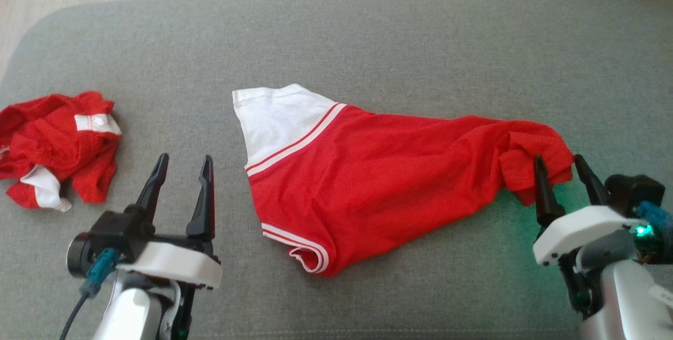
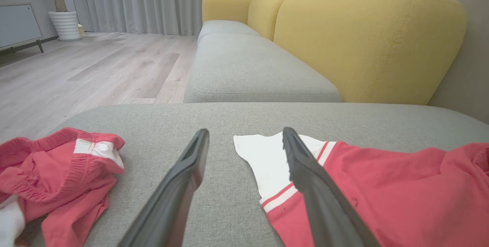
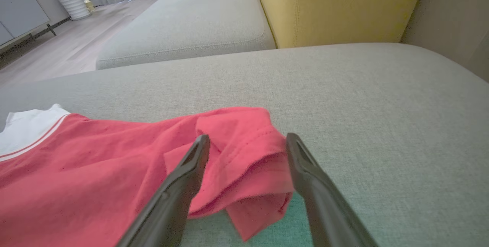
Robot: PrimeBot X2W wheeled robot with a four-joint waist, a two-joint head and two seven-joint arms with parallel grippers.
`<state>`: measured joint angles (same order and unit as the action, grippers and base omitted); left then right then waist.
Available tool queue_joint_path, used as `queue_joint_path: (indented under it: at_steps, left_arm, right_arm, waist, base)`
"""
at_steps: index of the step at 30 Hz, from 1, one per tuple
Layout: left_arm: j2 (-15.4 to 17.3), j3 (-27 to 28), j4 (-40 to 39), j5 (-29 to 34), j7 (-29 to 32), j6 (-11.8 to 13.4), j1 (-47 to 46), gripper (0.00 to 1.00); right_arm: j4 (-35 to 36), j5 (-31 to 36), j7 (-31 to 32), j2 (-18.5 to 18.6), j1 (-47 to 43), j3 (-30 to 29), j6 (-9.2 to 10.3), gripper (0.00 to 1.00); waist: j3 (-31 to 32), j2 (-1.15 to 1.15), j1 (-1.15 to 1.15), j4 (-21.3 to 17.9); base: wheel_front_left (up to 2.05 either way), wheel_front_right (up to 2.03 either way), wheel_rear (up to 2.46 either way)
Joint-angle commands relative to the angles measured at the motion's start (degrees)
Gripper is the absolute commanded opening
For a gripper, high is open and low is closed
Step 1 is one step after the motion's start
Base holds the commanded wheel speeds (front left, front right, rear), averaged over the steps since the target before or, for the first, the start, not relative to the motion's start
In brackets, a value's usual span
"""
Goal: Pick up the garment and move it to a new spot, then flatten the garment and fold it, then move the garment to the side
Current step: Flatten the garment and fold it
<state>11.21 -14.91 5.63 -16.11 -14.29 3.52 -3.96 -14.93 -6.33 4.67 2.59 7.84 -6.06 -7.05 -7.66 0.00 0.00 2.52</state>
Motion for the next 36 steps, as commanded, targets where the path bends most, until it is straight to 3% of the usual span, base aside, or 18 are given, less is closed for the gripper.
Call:
queue_joint_path:
  at_steps: [1, 2, 3, 4, 12, 25, 31, 36]
  left_arm:
    - [0.3, 2.2, -1.6, 0.8, -0.7, -0.3, -2.9, 1.0]
    - [0.1, 2.4, -1.5, 0.9, -0.7, -0.4, -3.0, 1.0]
    - [-0.1, 2.5, -1.5, 1.1, -0.7, -0.6, -3.2, 1.0]
    - [-0.3, 2.6, -1.5, 1.2, -0.7, -0.7, -3.4, 1.0]
    - [-1.6, 3.5, -1.4, 2.4, -0.7, -1.8, -4.3, 1.0]
    - [-3.6, 5.6, -1.3, 3.9, -0.7, -3.8, -5.6, 1.0]
    - [-4.5, 5.7, -1.1, 4.6, -0.7, -4.8, -5.7, 1.0]
    - [-5.1, 6.5, -1.1, 4.8, -0.7, -5.2, -5.4, 1.0]
  right_arm:
    - [0.7, 0.1, 0.9, 0.3, 2.4, 0.5, -0.44, 1.0]
    - [-0.2, -0.1, 1.4, 0.3, 3.0, 0.2, -0.44, 0.96]
    - [-0.8, -0.6, 2.0, 0.3, 3.5, -0.1, -0.44, 0.37]
    - [-1.3, -0.7, 2.5, 0.3, 3.8, -0.2, -0.44, 0.03]
    - [-1.1, -1.1, 2.7, 0.5, 7.7, -0.5, -0.44, 0.0]
    - [-5.0, -1.5, -0.8, 4.4, 26.5, 5.6, -0.44, 0.0]
    - [-4.7, -3.7, 2.7, 5.1, 19.7, 13.7, -0.44, 0.0]
    - [-1.7, -5.1, 7.5, 5.0, 7.4, 15.0, -0.44, 0.0]
  waist:
    - [-0.3, 0.0, 0.0, 0.2]
    - [-0.5, 0.0, 0.0, 0.3]
    - [-0.5, 0.0, 0.0, 0.3]
    - [-0.6, 0.0, 0.0, 0.3]
    - [-1.1, 0.0, 0.0, -0.2]
    - [-2.5, 0.0, 0.0, -1.4]
    - [-2.3, 0.0, 0.0, -1.7]
    - [-2.4, 0.0, 0.0, -2.1]
  base:
    - [0.0, 0.0, 0.0]
    - [0.0, 0.0, 0.0]
    - [0.0, 0.0, 0.0]
    - [0.0, 0.0, 0.0]
    - [0.0, 0.0, 0.0]
    - [0.0, 0.0, 0.0]
    - [0.0, 0.0, 0.0]
    - [0.0, 0.0, 0.0]
